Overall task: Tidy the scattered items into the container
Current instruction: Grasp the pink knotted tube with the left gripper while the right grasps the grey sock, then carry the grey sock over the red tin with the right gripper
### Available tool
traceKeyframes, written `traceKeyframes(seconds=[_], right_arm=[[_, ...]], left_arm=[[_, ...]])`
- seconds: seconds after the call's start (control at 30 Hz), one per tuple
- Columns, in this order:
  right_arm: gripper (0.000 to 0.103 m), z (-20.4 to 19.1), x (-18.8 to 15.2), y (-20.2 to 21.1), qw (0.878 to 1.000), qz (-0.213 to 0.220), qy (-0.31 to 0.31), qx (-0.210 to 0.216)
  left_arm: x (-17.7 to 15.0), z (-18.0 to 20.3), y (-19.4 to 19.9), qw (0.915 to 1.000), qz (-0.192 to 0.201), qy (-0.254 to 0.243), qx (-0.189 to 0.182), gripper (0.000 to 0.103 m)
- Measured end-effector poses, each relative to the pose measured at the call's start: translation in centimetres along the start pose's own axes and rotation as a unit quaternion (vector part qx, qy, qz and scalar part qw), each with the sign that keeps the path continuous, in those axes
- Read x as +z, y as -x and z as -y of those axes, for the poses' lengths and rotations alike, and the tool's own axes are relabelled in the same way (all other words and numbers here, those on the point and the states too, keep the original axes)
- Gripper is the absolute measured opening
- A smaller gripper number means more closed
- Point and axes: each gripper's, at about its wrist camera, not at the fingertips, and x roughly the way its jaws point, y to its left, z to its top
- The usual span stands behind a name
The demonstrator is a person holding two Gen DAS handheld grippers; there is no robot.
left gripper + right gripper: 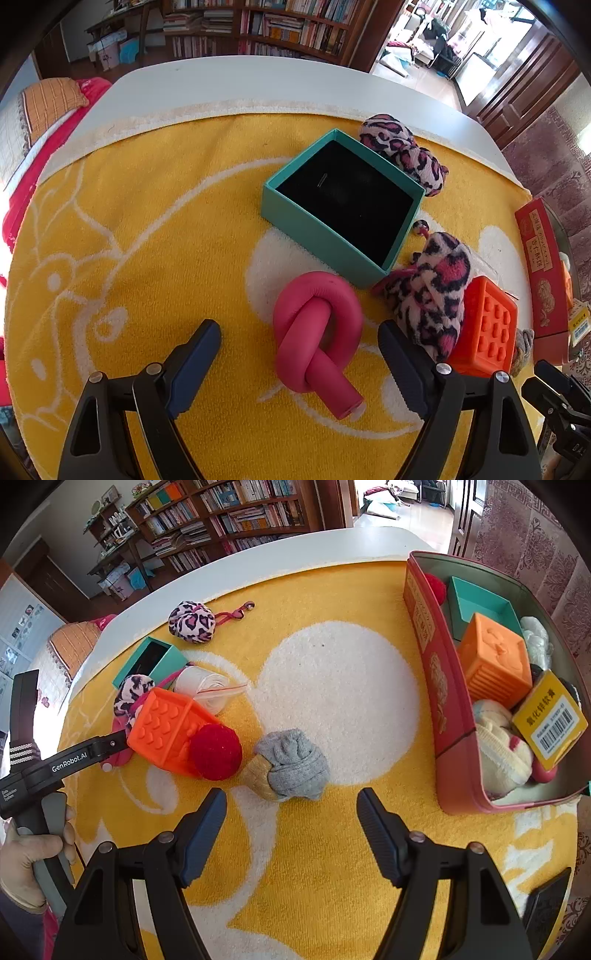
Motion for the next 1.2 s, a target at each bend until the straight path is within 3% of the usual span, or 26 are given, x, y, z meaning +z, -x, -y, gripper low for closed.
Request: traceKeyframes(seconds=[0.1,0.23,0.6,0.8,1.03,1.2], right_arm=[[0.076,-0.1,0.3,-0.4,1.0,-0.001,0.002,0.0],[0.076,-0.5,0.9,-1.0,1.0,-0.001,0.012,-0.004],[0.076,-1.5,1.4,-2.8,0.999,-0.013,0.038,-0.01],[0.057,-0.8,1.1,-3.3,0.999,-0.017,0.042,-0.009],[0.056,-0.2,0.6,-2.0,0.999,-0.012,0.041,0.013],[0.056,0.3,0.3,1.2,0.998,0.015,0.053,0.03]], left_arm=[[0.1,-0.5,0.3,1.0,0.003,0.0,-0.004,0.064],[0.0,-1.3,0.7,0.9998,0.0,0.009,-0.017,0.05],[-2.0,-2.4,2.7,0.9993,0.015,0.031,-0.016,0.049],[-2.7,-1.8,3.6,0.9987,0.024,0.042,-0.015,0.049],[-2.5,-0.1,4.3,0.9986,0.03,0.04,-0.019,0.049],[-2.9,1.1,5.9,0.9984,0.039,0.034,-0.022,0.049]])
